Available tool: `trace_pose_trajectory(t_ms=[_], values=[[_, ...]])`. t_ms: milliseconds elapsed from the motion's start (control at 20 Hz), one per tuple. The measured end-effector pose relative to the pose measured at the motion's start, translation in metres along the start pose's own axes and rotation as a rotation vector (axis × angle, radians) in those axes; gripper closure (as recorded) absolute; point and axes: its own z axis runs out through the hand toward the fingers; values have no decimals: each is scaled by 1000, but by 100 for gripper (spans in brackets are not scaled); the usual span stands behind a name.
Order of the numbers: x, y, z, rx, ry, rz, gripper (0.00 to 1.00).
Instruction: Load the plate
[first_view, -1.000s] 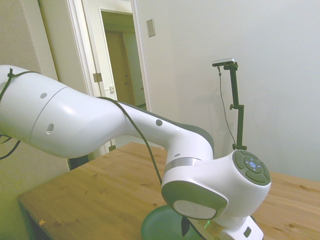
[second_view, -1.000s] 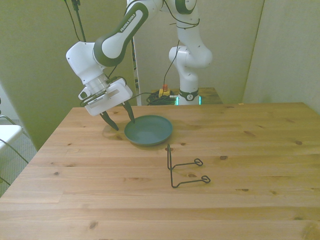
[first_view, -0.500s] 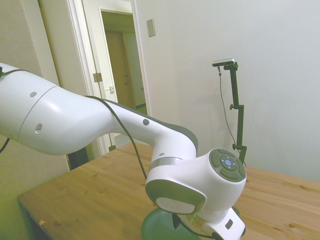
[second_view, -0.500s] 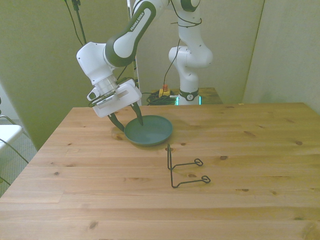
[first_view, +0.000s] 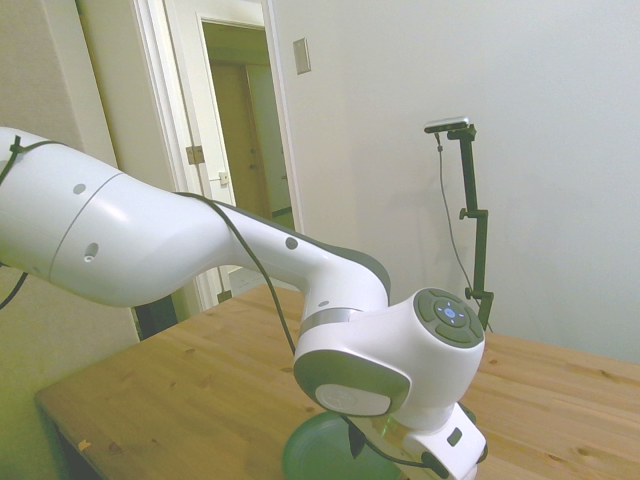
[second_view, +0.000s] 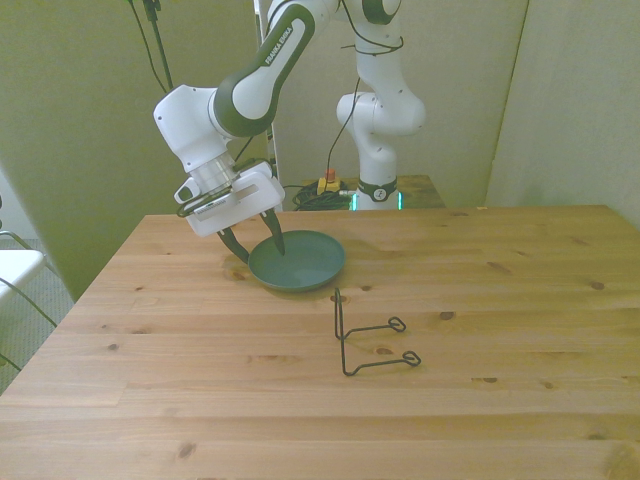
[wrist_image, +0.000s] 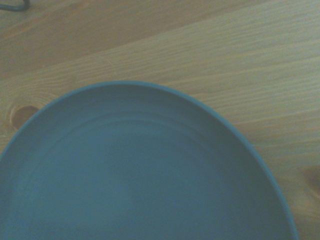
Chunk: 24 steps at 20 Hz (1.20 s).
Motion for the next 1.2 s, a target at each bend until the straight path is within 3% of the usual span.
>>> trace_pose_trajectory(t_ms=[600, 1200], values=[[11, 7, 1, -49, 27, 12, 100], [5, -5, 0, -149, 78, 12, 100]])
